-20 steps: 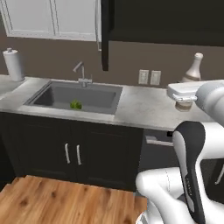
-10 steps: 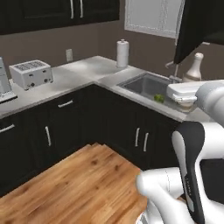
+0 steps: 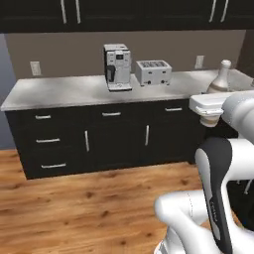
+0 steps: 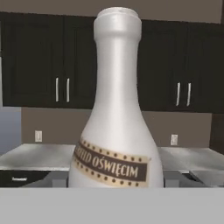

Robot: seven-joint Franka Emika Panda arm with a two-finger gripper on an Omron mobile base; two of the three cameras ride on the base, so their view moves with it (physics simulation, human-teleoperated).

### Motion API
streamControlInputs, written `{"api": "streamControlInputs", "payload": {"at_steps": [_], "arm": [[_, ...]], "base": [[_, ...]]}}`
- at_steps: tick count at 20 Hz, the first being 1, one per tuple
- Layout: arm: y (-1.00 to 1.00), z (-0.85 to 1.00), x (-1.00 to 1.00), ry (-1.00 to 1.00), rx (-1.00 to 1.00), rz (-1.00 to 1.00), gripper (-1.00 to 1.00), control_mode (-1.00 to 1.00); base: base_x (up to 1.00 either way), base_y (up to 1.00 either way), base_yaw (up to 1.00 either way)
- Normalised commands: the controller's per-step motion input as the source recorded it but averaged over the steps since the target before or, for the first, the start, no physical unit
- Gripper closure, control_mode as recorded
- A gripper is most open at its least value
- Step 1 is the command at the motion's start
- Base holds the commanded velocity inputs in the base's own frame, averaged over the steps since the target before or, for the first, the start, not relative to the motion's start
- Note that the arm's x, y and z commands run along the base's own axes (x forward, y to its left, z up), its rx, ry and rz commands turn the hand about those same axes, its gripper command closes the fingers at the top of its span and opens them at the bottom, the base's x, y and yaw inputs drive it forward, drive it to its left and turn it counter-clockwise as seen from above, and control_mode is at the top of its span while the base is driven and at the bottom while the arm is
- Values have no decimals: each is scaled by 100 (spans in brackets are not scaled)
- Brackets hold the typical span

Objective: Open the cabinet directly in front. Then move the liquor and the cup to the dining counter with the jar on it.

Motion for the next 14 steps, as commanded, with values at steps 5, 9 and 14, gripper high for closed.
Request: {"api": "streamControlInputs", "payload": {"at_steps": [5,9,14], "arm": [[0,0,0,0,0,0,100,100],[0,0,0,0,0,0,100,100],[0,0,0,0,0,0,100,100]], "base": [[-3,0,98],[-1,0,99],[-1,0,99]]}}
